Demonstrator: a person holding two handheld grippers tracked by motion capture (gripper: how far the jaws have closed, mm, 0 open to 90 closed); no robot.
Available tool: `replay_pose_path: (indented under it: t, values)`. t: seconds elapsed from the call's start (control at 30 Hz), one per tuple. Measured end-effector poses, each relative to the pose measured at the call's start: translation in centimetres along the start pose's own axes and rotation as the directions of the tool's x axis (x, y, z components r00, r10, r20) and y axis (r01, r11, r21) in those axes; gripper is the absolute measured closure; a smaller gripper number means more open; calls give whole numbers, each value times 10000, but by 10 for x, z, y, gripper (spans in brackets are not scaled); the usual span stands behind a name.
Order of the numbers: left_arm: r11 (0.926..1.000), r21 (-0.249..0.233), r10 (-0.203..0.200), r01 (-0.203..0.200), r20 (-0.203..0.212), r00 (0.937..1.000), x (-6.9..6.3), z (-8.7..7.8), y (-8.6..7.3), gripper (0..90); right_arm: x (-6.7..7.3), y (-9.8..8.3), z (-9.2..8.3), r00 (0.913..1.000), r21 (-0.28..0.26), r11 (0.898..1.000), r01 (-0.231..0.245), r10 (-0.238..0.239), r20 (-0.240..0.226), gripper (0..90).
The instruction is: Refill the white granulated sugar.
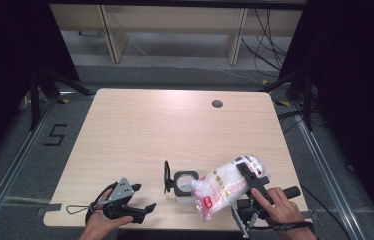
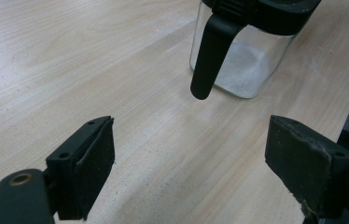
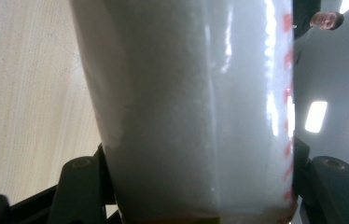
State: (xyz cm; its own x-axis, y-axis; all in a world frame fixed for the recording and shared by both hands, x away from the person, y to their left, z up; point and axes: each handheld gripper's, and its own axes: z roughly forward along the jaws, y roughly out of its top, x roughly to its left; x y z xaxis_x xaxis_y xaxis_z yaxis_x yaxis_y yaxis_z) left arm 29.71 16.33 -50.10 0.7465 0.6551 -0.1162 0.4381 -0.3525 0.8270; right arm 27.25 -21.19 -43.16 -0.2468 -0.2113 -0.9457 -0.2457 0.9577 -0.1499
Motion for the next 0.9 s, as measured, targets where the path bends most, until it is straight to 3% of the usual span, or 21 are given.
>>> replay_pose_path:
  t: [0.23,0.27,0.3,0.37,0.4,0.43,0.53,0.57,0.6,0.63,0.67,0.7,0.73,0.8,0.83,0.9]
  values:
    - [10000,0,0,0,4,10000,0,0,0,154,0,0,0,10000,-56,10000,33,-33,-14,396]
    - [9999,12,108,-108,-8,9999,1,0,0,154,-2,-1,0,9997,-92,9996,259,-260,-12,396]
    - [10000,5,65,-65,2,10000,0,0,0,154,-1,-1,0,9999,-97,9999,106,-106,-32,396]
    - [10000,-39,-8,8,28,10000,0,0,0,154,0,-1,1,9997,-337,9994,94,-87,211,396]
    - [10000,-73,-10,10,-10,10000,0,1,0,154,-4,-1,2,9984,-450,9977,511,-500,248,396]
    - [10000,11,3,-3,-39,10000,0,0,0,154,-4,-1,2,9983,-463,9975,538,-527,249,396]
    - [10000,3,39,-39,-4,10000,0,0,0,154,0,-1,1,9998,-323,9995,-5,11,183,396]
    - [10000,12,66,-66,-5,10000,0,0,0,154,-1,-1,2,9996,-441,9989,161,-150,253,396]
    - [10000,0,-9,9,4,10000,0,0,0,154,1,-1,1,9999,-297,9996,25,-22,119,396]
    - [10000,-2,-9,9,-41,10000,0,0,0,154,0,-1,1,9998,-309,9994,120,-115,138,396]
    - [10000,3,-3,3,-1,10000,0,0,0,154,-3,0,3,9978,-591,9965,584,-565,339,396]
    - [10000,1,-8,8,14,10000,0,0,0,154,1,-1,2,9996,-495,9987,131,-118,252,396]
    - [10000,3,4,-4,4,10000,0,0,0,154,2,-1,2,9997,-443,9990,-16,27,245,396]
    - [9999,-115,-114,114,7,9999,-1,0,0,154,0,0,2,9995,-503,9986,179,-166,274,396]
    - [9999,-90,-111,111,-9,9999,-1,0,0,154,-4,0,2,9966,-554,9957,744,-723,403,396]
    - [10000,16,9,-9,-3,10000,0,0,0,154,-2,0,1,9986,-511,9979,410,-392,357,396]
